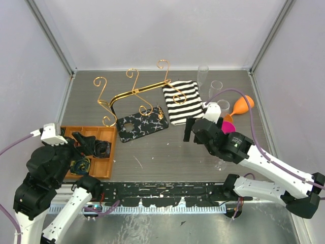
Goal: Place the wine glass upside down on the wine glass rack
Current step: Adjust the wine rack at the center of the board.
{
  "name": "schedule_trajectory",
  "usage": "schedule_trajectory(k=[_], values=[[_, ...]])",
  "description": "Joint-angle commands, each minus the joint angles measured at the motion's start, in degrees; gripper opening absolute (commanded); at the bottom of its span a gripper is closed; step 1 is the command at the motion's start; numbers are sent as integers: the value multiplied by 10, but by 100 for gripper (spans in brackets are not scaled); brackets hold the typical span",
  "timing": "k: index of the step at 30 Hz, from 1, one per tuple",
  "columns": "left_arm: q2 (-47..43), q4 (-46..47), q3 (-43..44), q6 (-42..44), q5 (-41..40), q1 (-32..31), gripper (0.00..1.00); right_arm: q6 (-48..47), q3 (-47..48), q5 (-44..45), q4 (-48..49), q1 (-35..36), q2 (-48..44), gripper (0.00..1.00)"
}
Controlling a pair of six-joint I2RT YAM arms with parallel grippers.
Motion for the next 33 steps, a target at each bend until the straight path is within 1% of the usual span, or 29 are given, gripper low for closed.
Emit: schedule_trajectory(k=[1, 4, 7, 9, 12, 15, 18, 21, 25, 29, 31, 33], values=[[12, 12, 3, -3, -11, -1, 98, -64, -51, -98, 125, 3, -26, 99], [18, 4, -1, -7, -23, -1, 98, -81, -89, -133, 198, 3, -22, 99], [14, 5, -9, -15, -38, -1, 98, -73, -127, -150, 266, 9, -2, 96], [11, -1, -10, -23, -61, -1, 98, -68, -156, -137, 320, 36, 13, 96], [12, -18, -6, -34, -99, -1, 98, -63, -187, -84, 403, 99, 51, 96], [10, -22, -4, -41, -116, -1, 98, -67, -235, -58, 526, 146, 87, 96], [12, -20, -7, -39, -116, -2, 98, -85, -268, -69, 664, 157, 138, 96], [25, -20, -6, -37, -116, -1, 98, -113, -271, -68, 797, 159, 226, 96], [38, -20, -5, -32, -105, 7, 99, -176, -256, -89, 979, 160, 338, 96], [38, -17, -5, -29, -99, 19, 99, -234, -214, -108, 1105, 160, 443, 96], [35, -16, -6, -29, -99, 24, 99, -255, -190, -116, 1163, 160, 490, 94], [32, -17, -6, -29, -99, 26, 99, -274, -183, -126, 1252, 160, 540, 91]])
